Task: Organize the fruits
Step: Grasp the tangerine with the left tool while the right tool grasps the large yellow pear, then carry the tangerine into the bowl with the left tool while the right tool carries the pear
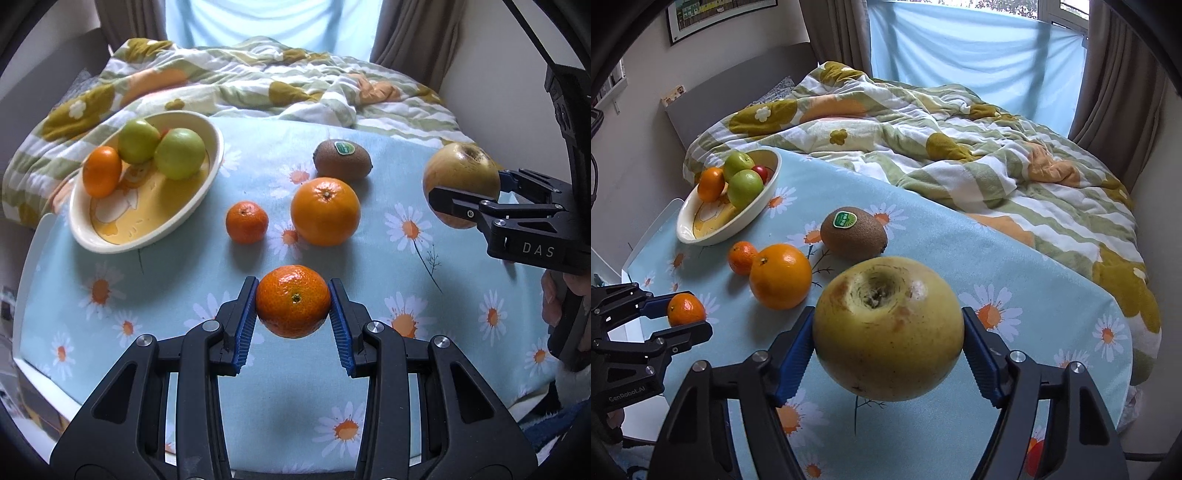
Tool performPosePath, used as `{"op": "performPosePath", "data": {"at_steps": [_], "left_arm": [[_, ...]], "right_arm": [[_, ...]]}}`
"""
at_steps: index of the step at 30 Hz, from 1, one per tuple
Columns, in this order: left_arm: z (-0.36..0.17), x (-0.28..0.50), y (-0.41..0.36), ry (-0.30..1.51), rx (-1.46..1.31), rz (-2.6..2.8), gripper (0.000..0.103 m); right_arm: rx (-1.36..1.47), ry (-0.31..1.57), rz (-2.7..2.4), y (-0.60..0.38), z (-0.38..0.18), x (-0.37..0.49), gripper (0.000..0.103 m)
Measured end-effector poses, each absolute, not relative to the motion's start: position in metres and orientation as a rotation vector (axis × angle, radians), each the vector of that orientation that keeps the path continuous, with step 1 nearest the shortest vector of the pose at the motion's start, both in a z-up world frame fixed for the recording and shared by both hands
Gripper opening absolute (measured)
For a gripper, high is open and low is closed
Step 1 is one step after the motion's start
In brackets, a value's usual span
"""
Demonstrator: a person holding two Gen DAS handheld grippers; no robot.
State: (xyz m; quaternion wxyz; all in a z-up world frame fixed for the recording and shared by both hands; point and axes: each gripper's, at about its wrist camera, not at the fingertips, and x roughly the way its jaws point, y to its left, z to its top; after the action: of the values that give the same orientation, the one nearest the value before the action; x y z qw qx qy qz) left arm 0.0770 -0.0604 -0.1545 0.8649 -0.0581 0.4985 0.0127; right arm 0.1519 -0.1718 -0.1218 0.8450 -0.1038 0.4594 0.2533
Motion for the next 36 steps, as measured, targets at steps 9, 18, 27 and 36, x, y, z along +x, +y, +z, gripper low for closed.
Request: {"op": "performPosePath", "data": {"at_steps": [9,18,27,36], "left_arm": [[-0.120,0.068,-0.018,0.956,-0.135,0.055,0.044],[-0.098,0.074,0.045,0.931,-0.114,0.032,0.044],[-0.104,0.091,0.103,0.961,-0.089,-0.045,0.044],[-0.137,0.114,0.140,1.013,-0.058,-0.154,0.044]], "right_arm": [[-0.230,0.931,0.554,-0.140,-0.082,0.136,0.071],[-0.168,0.921,0.513,-0.092,-0.057,0.128,0.071],[-0.120,0.923,0.458,-0.038,-0.051,0.125,0.071],[-0.057,0.952,0.365,0.001,-0.065,0.125,0.071]]}}
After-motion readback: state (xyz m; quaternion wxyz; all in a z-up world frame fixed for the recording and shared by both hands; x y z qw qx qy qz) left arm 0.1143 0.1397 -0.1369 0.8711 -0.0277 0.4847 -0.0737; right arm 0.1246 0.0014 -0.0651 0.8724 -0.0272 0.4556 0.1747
